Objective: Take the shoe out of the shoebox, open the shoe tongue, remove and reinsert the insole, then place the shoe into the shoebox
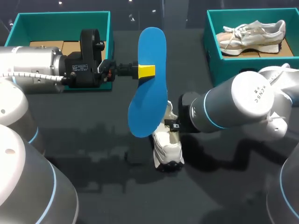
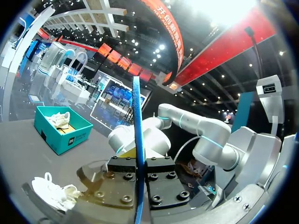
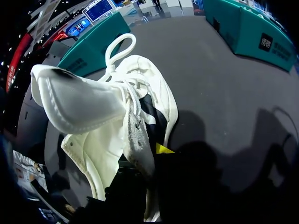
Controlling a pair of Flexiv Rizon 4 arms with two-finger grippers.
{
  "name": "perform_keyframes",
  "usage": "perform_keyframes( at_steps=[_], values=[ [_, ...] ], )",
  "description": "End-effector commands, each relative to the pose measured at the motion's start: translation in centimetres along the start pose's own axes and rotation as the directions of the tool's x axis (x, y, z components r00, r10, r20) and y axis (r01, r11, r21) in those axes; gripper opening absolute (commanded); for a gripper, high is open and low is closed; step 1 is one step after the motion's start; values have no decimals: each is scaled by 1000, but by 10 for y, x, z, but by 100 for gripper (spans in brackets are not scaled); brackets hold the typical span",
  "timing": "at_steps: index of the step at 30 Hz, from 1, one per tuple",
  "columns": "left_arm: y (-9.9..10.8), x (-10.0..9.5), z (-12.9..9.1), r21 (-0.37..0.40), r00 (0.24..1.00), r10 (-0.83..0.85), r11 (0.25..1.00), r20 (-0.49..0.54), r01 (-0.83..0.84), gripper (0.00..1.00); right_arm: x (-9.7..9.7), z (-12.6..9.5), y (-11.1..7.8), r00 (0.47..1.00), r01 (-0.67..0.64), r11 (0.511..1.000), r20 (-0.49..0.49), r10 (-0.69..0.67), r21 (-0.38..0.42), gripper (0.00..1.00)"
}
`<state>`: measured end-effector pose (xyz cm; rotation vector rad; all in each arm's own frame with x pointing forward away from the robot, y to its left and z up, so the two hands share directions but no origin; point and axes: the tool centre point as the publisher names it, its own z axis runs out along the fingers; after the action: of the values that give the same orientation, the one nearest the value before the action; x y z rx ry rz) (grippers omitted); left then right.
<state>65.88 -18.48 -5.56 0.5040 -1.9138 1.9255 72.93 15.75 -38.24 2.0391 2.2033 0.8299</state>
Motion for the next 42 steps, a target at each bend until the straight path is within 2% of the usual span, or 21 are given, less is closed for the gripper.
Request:
perform_keyframes(
  at_steps=[1, 5, 7, 8, 9, 12, 13, 21, 29, 32, 33, 34, 42],
  values=[
    [1, -1, 3, 2, 1000, 0, 1000, 0, 0, 0, 6, 2, 0, 1000, -4, 1000, 20, 4, 1, 0],
    [1, -1, 3, 2, 1000, 0, 1000, 0, 0, 0, 7, 0, 2, 1000, -5, 1000, 19, 5, 11, 0],
    [1, -1, 3, 2, 1000, 0, 1000, 0, 0, 0, 8, -2, 2, 1000, -6, 1000, 20, 6, 16, 35],
    [1, -1, 3, 2, 1000, 0, 1000, 0, 0, 0, 8, -3, 2, 1000, -8, 1000, 23, 7, 17, 49],
    [1, -1, 3, 2, 1000, 0, 1000, 0, 0, 0, 8, -4, 2, 1000, -10, 1000, 24, 9, 16, 69],
    [1, -1, 3, 2, 1000, 0, 1000, 0, 0, 0, 8, -8, 1, 1000, -14, 1000, 26, 13, 15, 96],
    [1, -1, 3, 2, 1000, 0, 1000, 0, 0, 0, 9, -8, 1, 1000, -15, 1000, 26, 15, 15, 100],
    [1, -1, 3, 2, 1000, 0, 1000, 0, 0, 0, 13, -20, 4, 1000, 1, 999, -1, -1, 37, 100],
    [1, -1, 3, 2, 1000, 0, 1000, 0, 0, 0, 8, -40, 12, 998, 13, 993, -70, -5, 121, 100],
    [1, -1, 3, 2, 1000, 0, 1000, 0, 0, 0, 1, -47, 14, 978, 37, 989, -207, -7, 142, 100],
    [1, -1, 3, 2, 1000, 0, 1000, 0, 0, 0, -2, -49, 15, 959, 62, 987, -284, -18, 149, 100],
    [1, -1, 3, 2, 1000, 0, 1000, 0, 0, 0, -3, -52, 16, 952, 74, 984, -305, -22, 160, 100],
    [1, -1, 3, 2, 1000, 0, 1000, 0, 0, 0, -3, -52, 16, 952, 74, 984, -305, -22, 160, 100]
  ],
)
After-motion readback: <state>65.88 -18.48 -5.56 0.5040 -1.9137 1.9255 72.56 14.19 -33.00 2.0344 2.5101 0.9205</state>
